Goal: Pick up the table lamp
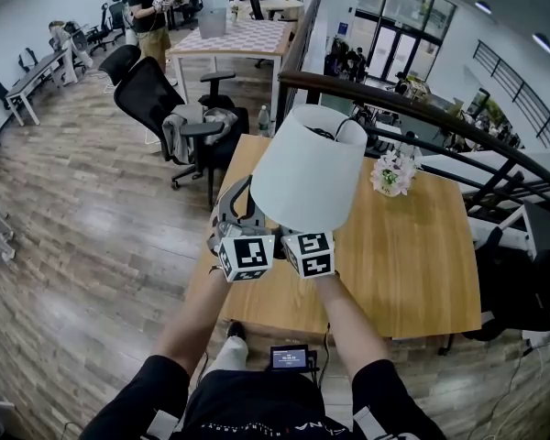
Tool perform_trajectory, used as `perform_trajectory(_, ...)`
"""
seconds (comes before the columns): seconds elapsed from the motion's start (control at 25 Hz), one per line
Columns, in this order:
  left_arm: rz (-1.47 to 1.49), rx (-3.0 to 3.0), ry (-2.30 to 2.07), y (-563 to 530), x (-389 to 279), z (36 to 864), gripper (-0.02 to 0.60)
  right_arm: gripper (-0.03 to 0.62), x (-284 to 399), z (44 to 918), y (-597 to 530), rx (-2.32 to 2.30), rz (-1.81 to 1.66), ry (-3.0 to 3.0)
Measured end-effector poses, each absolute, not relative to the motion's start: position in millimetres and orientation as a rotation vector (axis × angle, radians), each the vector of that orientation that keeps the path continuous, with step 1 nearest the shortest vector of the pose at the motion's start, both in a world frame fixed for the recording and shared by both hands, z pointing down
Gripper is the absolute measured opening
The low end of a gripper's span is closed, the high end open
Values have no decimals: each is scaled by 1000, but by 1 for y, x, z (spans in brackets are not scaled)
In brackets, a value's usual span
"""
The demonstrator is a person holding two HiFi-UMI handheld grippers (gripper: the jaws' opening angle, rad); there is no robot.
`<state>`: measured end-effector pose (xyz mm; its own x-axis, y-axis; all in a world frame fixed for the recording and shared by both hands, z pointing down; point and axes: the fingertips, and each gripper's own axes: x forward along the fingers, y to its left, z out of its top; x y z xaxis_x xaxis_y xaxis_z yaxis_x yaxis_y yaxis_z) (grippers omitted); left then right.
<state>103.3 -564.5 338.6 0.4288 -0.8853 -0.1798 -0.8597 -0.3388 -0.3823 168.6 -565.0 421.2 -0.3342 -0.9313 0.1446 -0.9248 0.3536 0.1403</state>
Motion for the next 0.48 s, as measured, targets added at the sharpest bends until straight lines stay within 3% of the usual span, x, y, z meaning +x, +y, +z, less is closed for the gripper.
perform_trajectory(0.48,-112,-2254,1485,-508,115,337,34,167,181,417,-508,1661,-52,-2414)
